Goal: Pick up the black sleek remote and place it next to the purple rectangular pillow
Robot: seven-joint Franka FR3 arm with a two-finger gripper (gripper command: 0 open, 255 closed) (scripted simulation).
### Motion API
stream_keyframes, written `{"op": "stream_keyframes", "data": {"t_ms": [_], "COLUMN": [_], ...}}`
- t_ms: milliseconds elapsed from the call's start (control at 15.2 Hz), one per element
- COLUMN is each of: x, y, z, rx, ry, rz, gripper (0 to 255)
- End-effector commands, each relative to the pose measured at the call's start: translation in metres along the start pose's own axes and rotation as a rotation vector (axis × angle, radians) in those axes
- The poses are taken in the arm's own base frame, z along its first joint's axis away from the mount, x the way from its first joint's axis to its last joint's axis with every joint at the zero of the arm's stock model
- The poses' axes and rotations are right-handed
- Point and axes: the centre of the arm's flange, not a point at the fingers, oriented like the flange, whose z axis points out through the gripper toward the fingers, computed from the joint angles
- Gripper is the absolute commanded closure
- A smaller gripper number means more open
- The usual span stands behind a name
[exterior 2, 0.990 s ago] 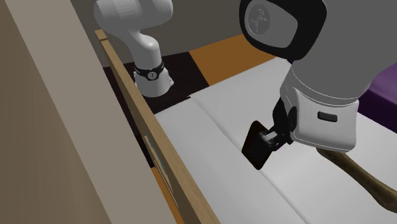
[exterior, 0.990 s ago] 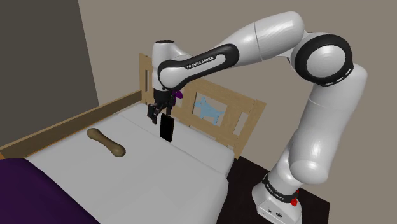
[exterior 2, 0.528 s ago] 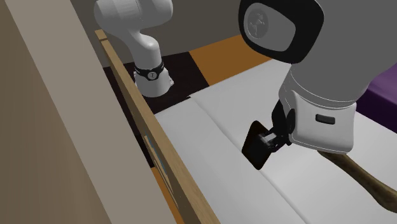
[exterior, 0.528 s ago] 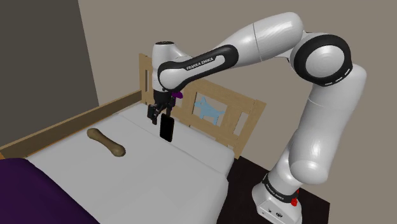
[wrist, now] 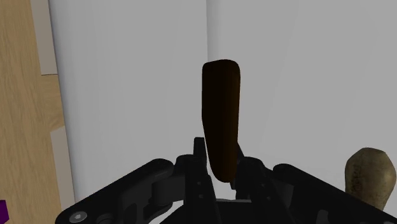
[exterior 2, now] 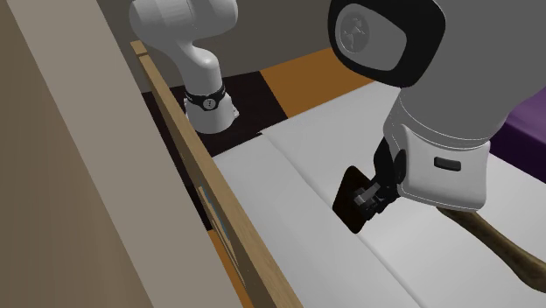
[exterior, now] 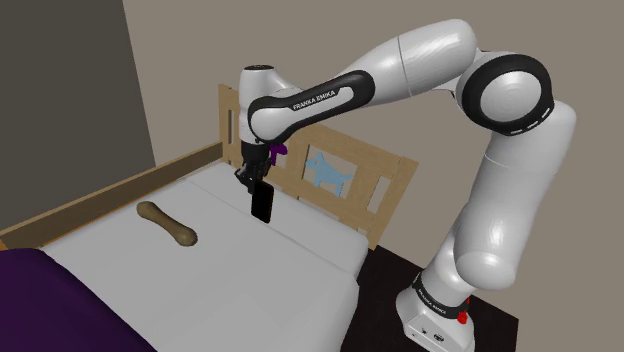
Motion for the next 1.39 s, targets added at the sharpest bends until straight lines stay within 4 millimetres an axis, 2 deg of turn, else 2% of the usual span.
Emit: {"op": "stream_keyframes", "data": {"t_ms": [0, 66, 1320], "x": [0.0, 0.0, -0.004], "y": [0.0, 0.0, -0.001], "z": [0.0, 0.0, -0.1], "rx": [0.0, 0.0, 0.0], "ry": [0.0, 0.0, 0.0], "rz": [0.0, 0.0, 0.0], "gripper": [255, 255, 255]}}
